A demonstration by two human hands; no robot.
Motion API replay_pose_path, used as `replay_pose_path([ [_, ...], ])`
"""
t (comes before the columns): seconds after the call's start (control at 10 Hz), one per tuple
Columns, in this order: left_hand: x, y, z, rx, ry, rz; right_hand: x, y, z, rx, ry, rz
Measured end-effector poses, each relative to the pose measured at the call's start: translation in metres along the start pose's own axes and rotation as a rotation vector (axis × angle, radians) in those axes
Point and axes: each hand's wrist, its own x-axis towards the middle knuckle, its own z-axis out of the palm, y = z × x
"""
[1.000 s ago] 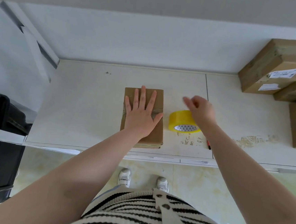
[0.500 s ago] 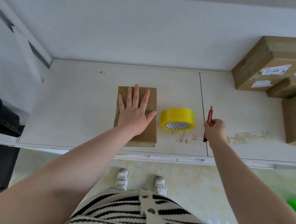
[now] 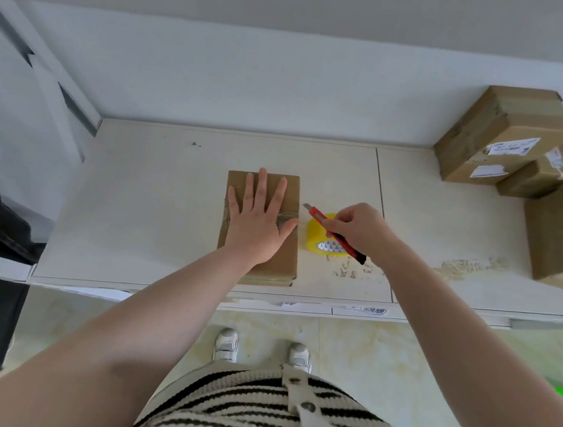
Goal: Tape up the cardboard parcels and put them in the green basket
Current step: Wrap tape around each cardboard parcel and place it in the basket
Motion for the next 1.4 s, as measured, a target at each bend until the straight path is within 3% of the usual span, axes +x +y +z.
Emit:
replay_pose_path([
  [0.4, -0.001, 0.0, 0.0, 0.02, 0.01, -0.001, -0.001, 0.008, 0.006, -0.089, 0.047, 0.003],
  [1.1, 0.0, 0.001, -0.002, 0.019, 0.0, -0.001, 0.0, 0.01, 0.003, -0.161, -0.081, 0.019],
  [1.4, 0.0, 0.001, -0.001, 0.015, 0.0, -0.002, 0.0, -0.001, 0.015, -0.298, 0.024, 0.035],
])
